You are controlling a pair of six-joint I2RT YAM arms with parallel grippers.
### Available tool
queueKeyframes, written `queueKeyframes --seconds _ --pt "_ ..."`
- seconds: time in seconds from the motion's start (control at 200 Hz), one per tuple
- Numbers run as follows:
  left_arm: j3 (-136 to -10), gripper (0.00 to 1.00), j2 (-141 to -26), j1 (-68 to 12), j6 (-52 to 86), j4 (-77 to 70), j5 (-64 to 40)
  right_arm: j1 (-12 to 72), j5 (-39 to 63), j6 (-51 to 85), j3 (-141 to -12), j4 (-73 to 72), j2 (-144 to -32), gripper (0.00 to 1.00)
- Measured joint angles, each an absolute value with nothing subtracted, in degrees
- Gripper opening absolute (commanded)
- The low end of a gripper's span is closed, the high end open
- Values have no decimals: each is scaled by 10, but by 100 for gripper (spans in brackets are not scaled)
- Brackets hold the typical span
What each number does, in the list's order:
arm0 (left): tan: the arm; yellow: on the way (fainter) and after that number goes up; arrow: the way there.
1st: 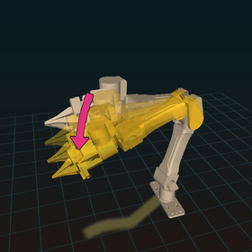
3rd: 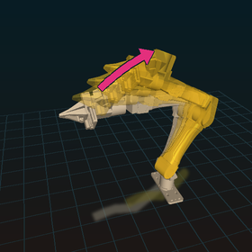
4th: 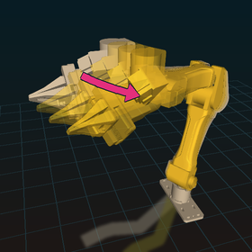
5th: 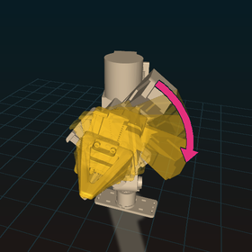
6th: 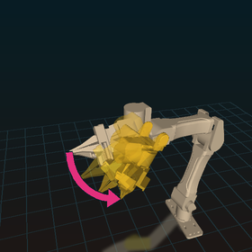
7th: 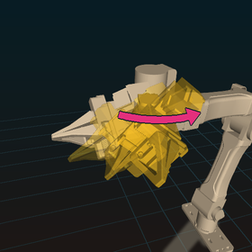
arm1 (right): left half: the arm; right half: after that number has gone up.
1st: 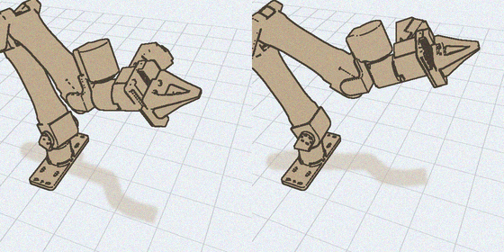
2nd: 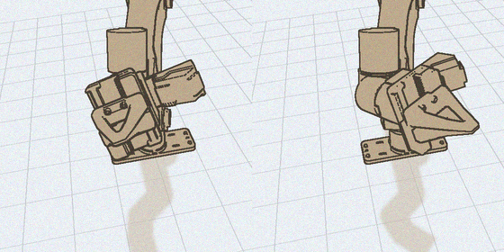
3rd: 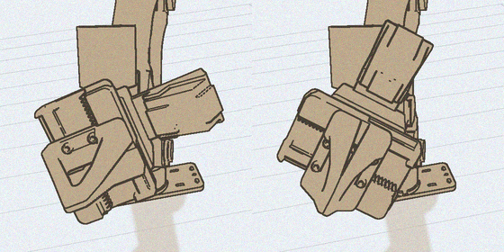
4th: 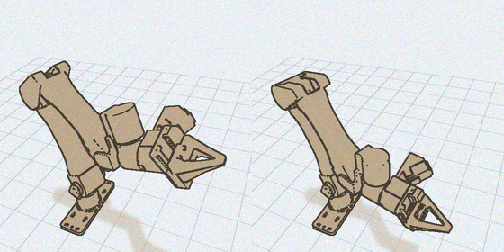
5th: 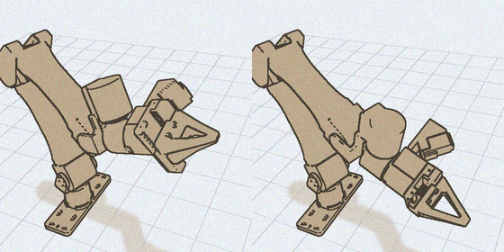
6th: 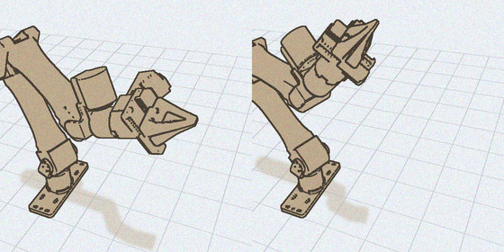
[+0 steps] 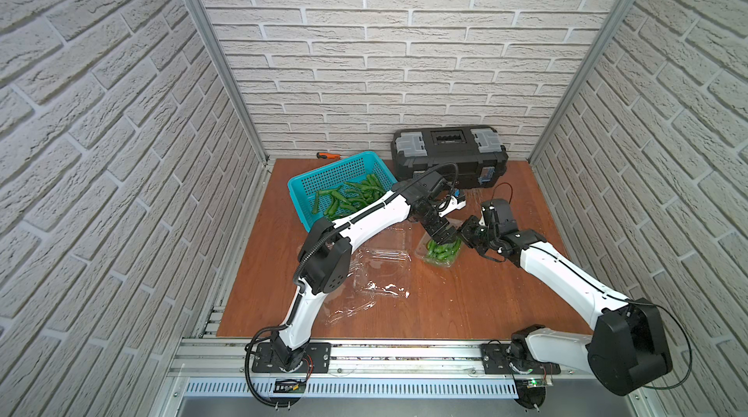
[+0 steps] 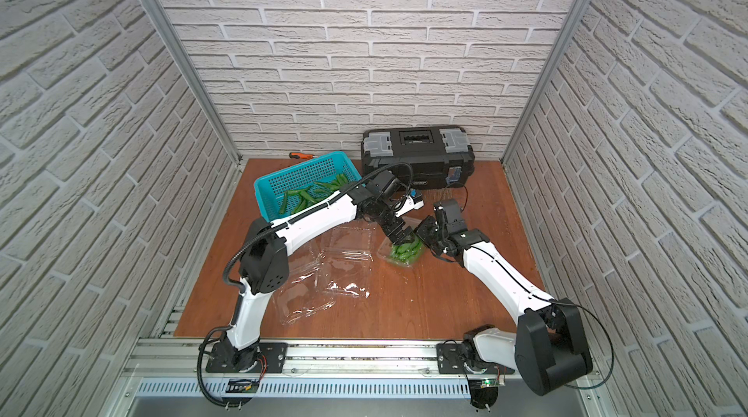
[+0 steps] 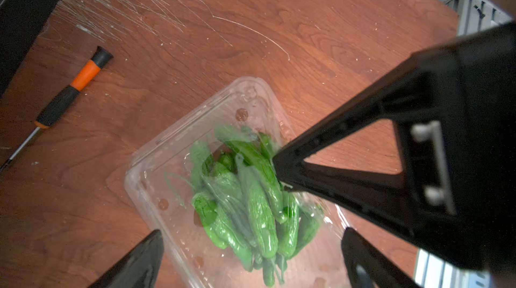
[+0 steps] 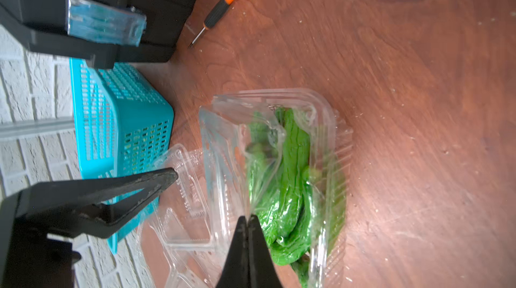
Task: Take small green peppers out of containers
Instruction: Open the packing box at the center of the board.
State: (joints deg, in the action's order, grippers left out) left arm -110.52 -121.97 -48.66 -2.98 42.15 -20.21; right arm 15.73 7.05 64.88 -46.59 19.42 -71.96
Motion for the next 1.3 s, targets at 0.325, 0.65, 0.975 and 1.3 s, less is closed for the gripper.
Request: queueKeyframes --seconds 0.325,0.65,0.975,1.3 --pt "-1105 98 -1229 -495 -39 425 -181 180 36 736 -463 146 -737 3" --pt "-1103 89 -1240 -497 -42 420 -124 187 41 794 -449 91 -748 3" --pt "-1079 0 -1242 -509 -50 392 -25 189 68 790 -449 72 -757 3" --pt "-1079 0 -1242 -496 -37 383 -43 176 95 734 -482 103 -782 36"
